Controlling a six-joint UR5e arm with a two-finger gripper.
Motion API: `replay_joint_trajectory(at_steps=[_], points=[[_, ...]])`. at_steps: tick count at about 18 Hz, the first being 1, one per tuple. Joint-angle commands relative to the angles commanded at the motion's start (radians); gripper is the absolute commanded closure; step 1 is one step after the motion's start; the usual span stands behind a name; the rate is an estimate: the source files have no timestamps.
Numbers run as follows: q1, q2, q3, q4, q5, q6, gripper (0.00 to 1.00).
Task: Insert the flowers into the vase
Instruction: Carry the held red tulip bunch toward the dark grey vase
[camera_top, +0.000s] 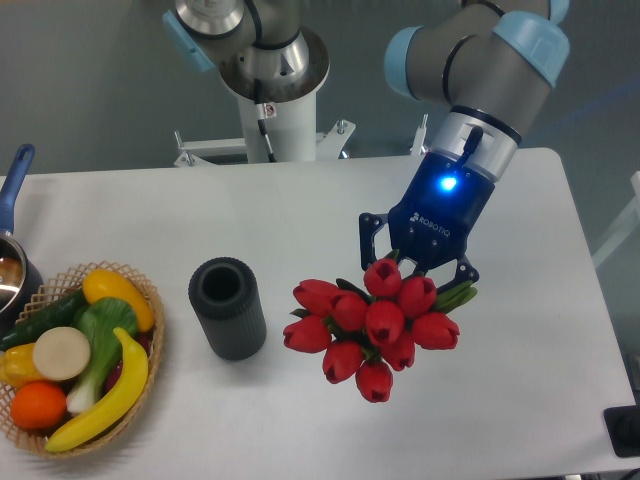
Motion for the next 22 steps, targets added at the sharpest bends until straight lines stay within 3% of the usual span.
replay_joint_trajectory(at_steps=[22], points=[[-0.070, 0.000, 0.009, 0.020, -0.029, -0.034, 0.75]])
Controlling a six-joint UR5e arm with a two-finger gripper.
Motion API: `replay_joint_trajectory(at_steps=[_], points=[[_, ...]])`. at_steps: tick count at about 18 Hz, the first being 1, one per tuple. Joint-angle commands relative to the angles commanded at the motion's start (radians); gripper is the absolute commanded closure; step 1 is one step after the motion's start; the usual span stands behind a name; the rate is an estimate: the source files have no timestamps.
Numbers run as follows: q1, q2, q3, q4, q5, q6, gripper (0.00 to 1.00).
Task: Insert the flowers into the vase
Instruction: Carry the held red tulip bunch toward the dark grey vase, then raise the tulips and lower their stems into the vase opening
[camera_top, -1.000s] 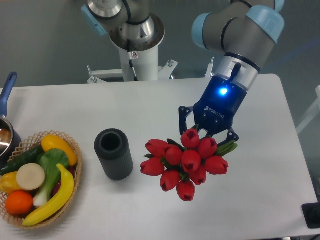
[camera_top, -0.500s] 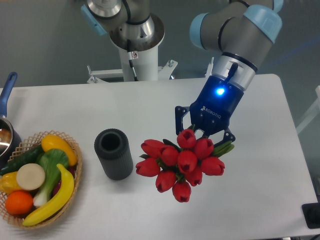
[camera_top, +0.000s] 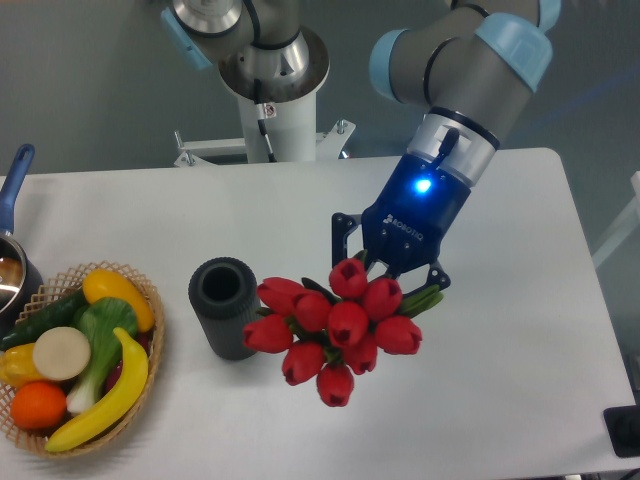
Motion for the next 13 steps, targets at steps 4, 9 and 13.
replay_joint_trajectory(at_steps=[4, 9, 13], points=[[-0.014, -0.006, -0.008, 0.002, -0.128, 0.006, 0.75], [-0.017, 0.000, -0.121, 0.008, -0.337, 0.125, 0.75], [-0.012, 0.035, -0.238, 0.008, -0.452, 0.231, 0.75]])
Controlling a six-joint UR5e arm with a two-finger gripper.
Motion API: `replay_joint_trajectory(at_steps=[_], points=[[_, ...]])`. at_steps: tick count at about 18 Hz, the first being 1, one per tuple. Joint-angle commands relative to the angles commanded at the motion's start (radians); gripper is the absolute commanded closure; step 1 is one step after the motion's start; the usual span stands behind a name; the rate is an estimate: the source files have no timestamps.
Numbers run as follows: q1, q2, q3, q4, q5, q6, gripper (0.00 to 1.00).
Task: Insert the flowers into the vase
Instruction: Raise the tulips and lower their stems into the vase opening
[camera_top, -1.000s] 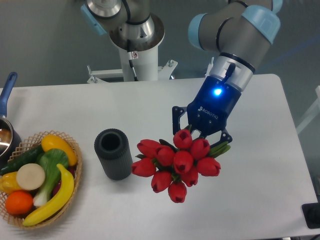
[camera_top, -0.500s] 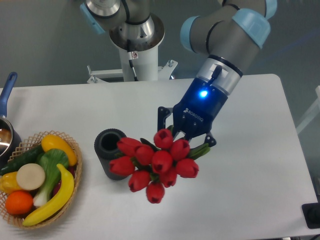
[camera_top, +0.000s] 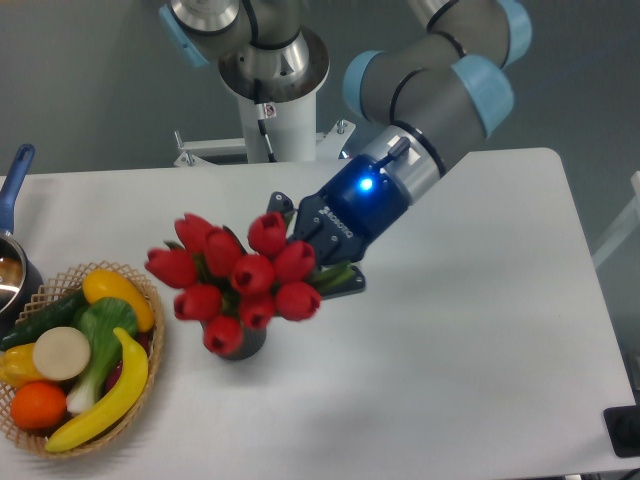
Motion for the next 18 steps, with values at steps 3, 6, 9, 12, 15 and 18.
replay_joint_trajectory(at_steps=[3, 6, 9, 12, 15, 18], points=[[-0.011, 0.037, -0.029, -0.002, -0.029, 0.005, 0.75], [-0.017, 0.052, -0.054, 0.000, -0.037, 0.012, 0.75], [-0.020, 0.063, -0.063, 0.000, -0.054, 0.016, 0.75], [-0.034, 0.069, -0.089, 0.000, -0.055, 0.022, 0.75], [-0.035, 0.068, -0.118, 0.000, -0.055, 0.066, 0.75], [-0.035, 0.066, -0.135, 0.000, -0.057, 0.072, 0.75]])
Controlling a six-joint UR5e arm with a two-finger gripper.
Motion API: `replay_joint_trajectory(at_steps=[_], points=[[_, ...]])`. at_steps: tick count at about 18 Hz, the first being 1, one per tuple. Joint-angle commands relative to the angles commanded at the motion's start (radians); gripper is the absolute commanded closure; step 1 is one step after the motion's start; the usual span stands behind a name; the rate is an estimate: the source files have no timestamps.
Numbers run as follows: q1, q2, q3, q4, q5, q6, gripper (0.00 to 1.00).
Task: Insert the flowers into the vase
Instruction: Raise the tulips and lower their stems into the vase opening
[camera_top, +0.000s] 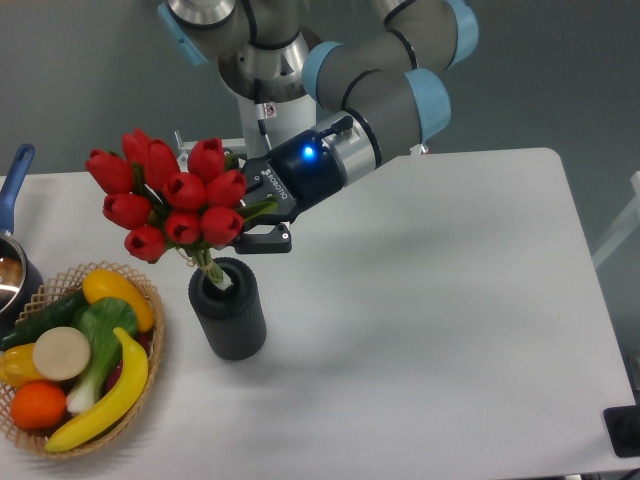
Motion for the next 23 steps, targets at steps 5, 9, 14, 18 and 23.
replay_joint_trajectory(at_steps=[5, 9, 14, 18, 23], points=[[-0.002, -0.005, -0.014, 0.000, 0.000, 0.015, 0.75], [0.000, -0.011, -0.058, 0.000, 0.000, 0.063, 0.75], [0.006, -0.018, -0.081, 0.000, 0.000, 0.064, 0.75], [0.025, -0.020, -0.118, 0.000, 0.000, 0.064, 0.75], [0.025, -0.055, -0.123, 0.000, 0.000, 0.112, 0.75]])
